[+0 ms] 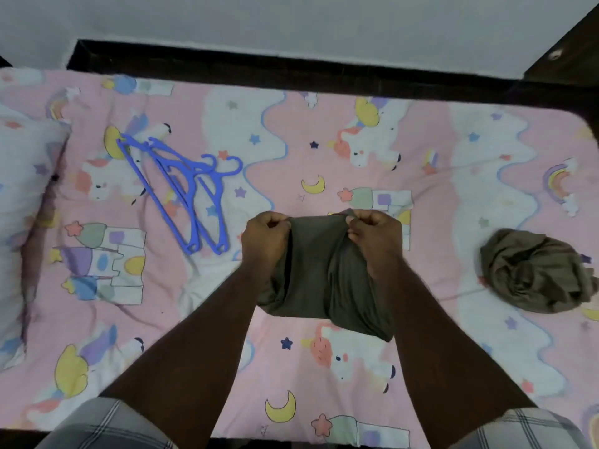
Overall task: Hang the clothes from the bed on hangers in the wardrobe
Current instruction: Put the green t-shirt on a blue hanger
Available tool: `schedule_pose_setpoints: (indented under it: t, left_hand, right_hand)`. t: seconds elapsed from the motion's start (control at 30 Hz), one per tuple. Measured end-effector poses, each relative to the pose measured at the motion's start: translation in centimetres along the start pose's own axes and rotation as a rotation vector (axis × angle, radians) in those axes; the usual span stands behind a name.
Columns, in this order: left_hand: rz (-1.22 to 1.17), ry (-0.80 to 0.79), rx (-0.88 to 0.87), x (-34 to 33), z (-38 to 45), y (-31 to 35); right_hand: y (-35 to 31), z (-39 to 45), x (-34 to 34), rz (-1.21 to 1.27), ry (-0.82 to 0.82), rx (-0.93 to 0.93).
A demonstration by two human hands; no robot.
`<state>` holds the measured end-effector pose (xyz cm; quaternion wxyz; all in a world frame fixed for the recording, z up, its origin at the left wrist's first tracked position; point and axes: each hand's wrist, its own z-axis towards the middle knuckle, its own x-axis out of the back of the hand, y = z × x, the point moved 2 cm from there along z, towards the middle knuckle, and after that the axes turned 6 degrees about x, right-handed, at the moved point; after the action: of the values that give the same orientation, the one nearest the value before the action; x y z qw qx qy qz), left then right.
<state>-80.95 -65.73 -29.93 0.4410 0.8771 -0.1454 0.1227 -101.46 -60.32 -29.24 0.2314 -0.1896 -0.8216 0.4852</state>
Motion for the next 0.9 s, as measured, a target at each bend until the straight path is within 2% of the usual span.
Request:
schedule_pose_setpoints:
  t: [0.13,0.33,0.53,0.63,0.73,0.9]
  left_hand:
    - [-0.188,-0.023,-0.059,1.2,-1.8,7.1]
    - [-0.464,-0.076,-0.269,3.4,-6.2,19.1]
    - [-0.597,-0.127,-0.454,6.0,-11.6,27.3]
    - [-0.611,-0.144,-0.511,6.4,-13.9,28.2]
    - [-0.560,-0.147,-0.502,6.2,-15.2,26.1]
    - [-0.243,-0.136,-0.344,4.6,-14.1,15.2]
  right_hand:
    - [-8.2,-0.9,1.1,0.190,0.000,0.144]
    - [-21.3,-3.5,3.2,0.429,-0.013,0.380]
    - [-29.5,-8.5,6.0,0.538,-0.011,0.565]
    - [-30.5,-10.5,7.3,0.542,-0.022,0.622]
    - [-28.4,-11.8,8.2,0.511,-0.027,0.601]
    - [-17.0,-13.2,8.8,0.378,0.009,0.345]
